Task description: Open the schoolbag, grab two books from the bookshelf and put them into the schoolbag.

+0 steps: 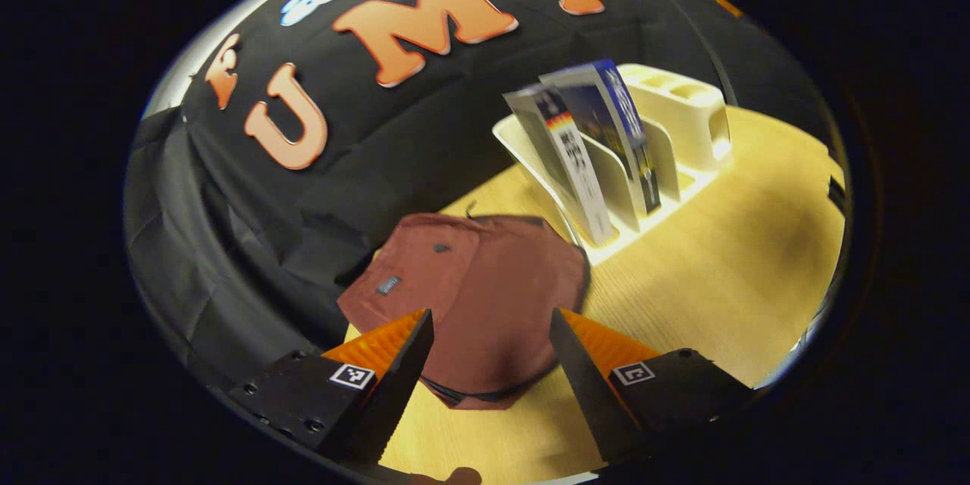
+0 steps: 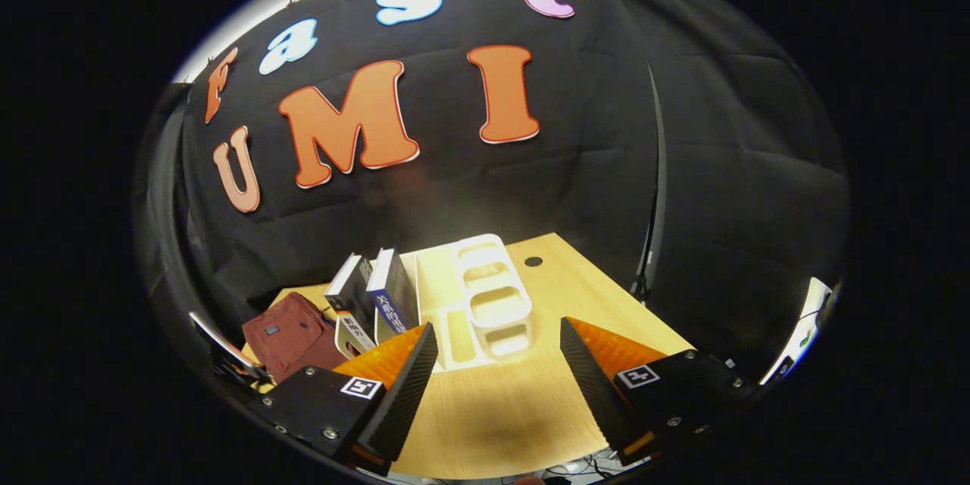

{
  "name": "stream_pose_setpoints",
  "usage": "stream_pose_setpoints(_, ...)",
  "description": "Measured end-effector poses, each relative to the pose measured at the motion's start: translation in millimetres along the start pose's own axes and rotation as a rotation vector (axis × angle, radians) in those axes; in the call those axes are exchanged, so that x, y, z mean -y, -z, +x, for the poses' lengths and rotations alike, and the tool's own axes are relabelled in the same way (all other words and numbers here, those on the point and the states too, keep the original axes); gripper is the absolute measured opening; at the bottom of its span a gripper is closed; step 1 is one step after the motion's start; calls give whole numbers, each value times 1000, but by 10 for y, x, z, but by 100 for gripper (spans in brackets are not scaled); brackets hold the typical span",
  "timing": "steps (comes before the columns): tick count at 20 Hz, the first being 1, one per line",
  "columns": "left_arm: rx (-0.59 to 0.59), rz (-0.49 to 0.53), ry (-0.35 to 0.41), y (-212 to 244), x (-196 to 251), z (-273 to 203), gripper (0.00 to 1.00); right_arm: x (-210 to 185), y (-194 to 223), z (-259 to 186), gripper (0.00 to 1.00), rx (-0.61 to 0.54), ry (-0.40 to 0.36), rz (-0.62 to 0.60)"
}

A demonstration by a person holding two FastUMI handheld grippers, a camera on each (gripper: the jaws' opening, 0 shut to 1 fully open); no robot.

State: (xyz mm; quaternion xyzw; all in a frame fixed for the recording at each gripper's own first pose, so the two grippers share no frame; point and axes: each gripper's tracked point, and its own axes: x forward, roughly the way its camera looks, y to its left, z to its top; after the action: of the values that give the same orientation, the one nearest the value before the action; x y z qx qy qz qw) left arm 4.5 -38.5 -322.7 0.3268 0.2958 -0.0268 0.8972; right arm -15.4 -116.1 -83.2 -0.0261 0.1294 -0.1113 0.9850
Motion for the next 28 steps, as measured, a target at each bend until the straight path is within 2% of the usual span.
stream_pose_setpoints(3, -54, 73, 24, 112, 277, 357, 98, 206, 45, -47, 97, -19, 47, -24)
stream_pose_setpoints(7, -111, 89, 24, 238, 360, 687, 98, 338, 47, -36, 97, -31, 79, 0)
stream_pose_setpoints(10, -150, 75, 23, 322, 242, 834, 98, 346, 82, -12, 97, -40, 84, -2)
stream_pose_setpoints(12, -156, 45, 52, 330, 233, 841, 98, 317, 128, 14, 97, -53, 79, -9)
stream_pose_setpoints(15, -166, 57, 106, 330, 269, 842, 97, 218, 153, 76, 97, -71, 53, 7)
stream_pose_setpoints(17, -153, 65, 124, 258, 306, 813, 71, 176, 114, 112, 97, -69, 32, 4)
stream_pose_setpoints(19, -194, 90, 182, 333, 405, 810, 42, 168, 47, 148, 97, -60, 14, -10)
stream_pose_setpoints(21, -197, 101, 177, 322, 383, 878, 11, 150, -30, 187, 97, -50, -13, -11)
stream_pose_setpoints(22, -201, 99, 168, 324, 379, 849, 5, 155, -58, 209, 97, -47, -26, -8)
stream_pose_setpoints(25, -200, 175, 160, 305, 376, 868, 3, 174, -134, 255, 97, -39, -58, -4)
stream_pose_setpoints(28, -224, 162, 181, 282, 348, 850, 0, 108, -142, 296, 97, -51, -107, 10)
